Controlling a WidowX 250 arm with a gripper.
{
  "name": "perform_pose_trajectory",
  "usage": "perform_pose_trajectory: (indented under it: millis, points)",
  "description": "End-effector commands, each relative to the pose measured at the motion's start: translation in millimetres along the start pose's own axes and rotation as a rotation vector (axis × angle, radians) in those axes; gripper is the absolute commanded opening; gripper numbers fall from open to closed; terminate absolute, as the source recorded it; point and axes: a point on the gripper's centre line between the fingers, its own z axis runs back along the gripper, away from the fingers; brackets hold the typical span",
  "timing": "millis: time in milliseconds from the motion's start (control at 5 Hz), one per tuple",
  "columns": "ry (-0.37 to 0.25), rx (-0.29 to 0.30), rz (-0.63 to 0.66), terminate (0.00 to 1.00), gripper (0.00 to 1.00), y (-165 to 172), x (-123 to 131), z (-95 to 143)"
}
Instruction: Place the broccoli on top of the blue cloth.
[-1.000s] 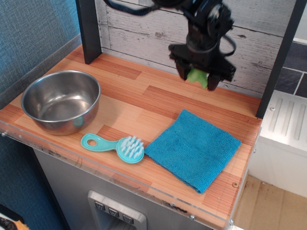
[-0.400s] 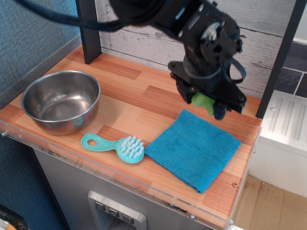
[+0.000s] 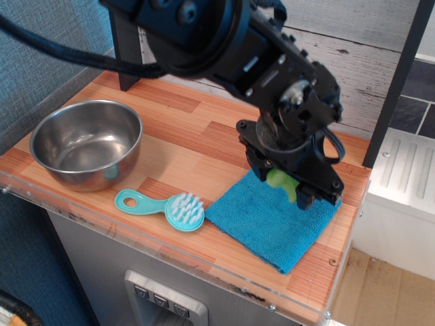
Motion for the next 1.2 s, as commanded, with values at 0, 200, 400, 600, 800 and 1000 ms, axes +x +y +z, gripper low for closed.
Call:
perform_pose_trajectory:
  millis: [0,200,400,600,800,1000]
  points:
    - [0.014,0.008,-0.071,0.00,0.00,3,0,-6]
    - [0.062,-0.002,-0.080,0.00,0.00,2,-10,-15]
    - [0.080,0.014,-0.066,0.00,0.00,3,-14,-16]
    - [0.116,0.017,-0.006,0.00,1.00,7,-24,-13]
    - [0.118,0.034,0.026,0.00,1.00,6,-22,-8]
    - [0.118,0.033,0.012,0.00,1.00,4,-18,-4]
